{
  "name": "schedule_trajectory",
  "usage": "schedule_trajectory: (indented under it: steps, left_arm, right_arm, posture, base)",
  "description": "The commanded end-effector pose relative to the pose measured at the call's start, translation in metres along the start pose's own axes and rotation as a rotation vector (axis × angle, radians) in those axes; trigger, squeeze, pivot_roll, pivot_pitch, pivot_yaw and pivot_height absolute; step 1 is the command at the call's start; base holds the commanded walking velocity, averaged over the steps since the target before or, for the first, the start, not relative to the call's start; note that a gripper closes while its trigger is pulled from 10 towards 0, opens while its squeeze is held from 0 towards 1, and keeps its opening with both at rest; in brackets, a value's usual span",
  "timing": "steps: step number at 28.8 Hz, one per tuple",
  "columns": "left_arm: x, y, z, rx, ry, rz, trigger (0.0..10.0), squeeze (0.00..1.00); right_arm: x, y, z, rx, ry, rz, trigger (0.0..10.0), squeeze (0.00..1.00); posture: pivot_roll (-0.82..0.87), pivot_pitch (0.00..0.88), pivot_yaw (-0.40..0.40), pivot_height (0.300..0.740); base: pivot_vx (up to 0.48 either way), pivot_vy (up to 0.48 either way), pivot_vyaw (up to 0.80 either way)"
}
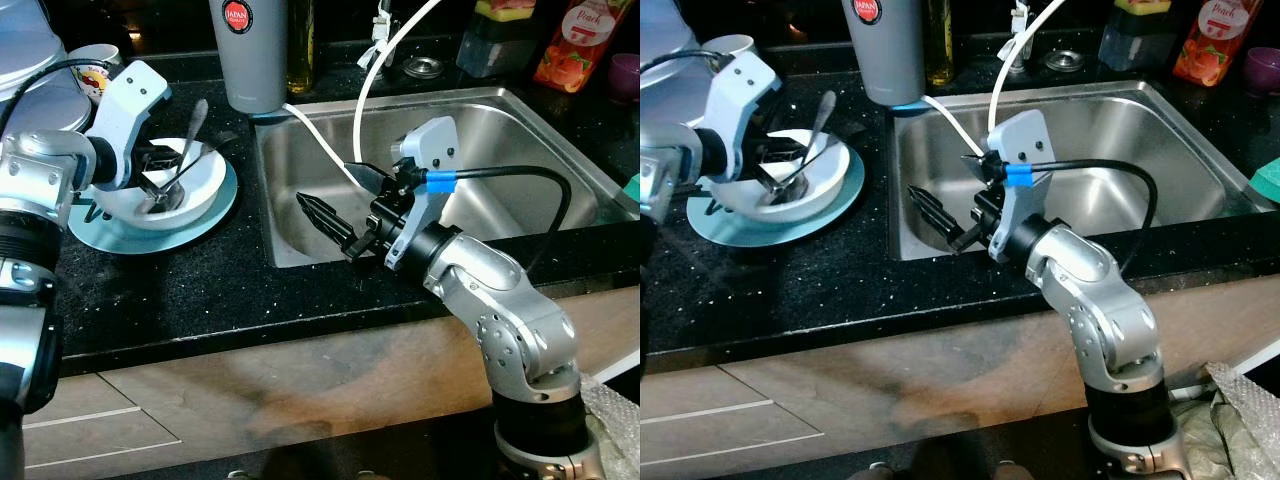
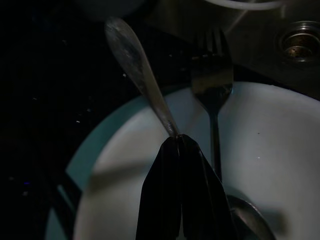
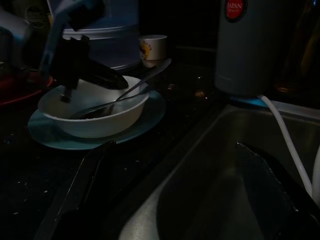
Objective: Kitchen organization
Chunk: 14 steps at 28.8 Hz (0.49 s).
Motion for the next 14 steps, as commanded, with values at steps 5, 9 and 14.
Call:
schedule_trajectory:
  steps: [5,9,14]
  left_arm:
    - [0.016,-0.006,-0.016,-0.003,0.022,0.031,0.0,0.00]
    - [0.019,-0.004,-0.020,-0.024,0.022,0.033,0.0,0.00]
    - [0.000,0.004,-0.021,-0.060,-0.088,0.069,10.0,0.72]
  right_arm:
    - [0.004,0.001,0.000,0.002,0.010,-0.007,10.0,0.00]
    - [0.004,0.001,0.000,0.006,0.012,-0.008,10.0,0.00]
    - [0.005,0.000,0.000,0.010,0.013,-0.007,10.0,0.00]
  posture:
    - [-0.02,0.101,0.000,0.740]
    - [-0.02,0.099,-0.003,0.740]
    - [-0.02,0.098,-0.003,0.740]
  base:
    - [0.000,0.000,0.00]
    - [0.000,0.000,0.00]
    - [0.000,0.000,0.00]
Point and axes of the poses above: a point about 5 cm out from each wrist's last joint towards the gripper, its own z axis pointing out of the wrist towards the gripper, its own x axis along the axis of the wrist's last joint, y = z × x, the point moved 3 cm from there along z, pointing out of the wrist towards the gripper, and after that the axes turned 14 degrees about -z, right-handed, at the moved point
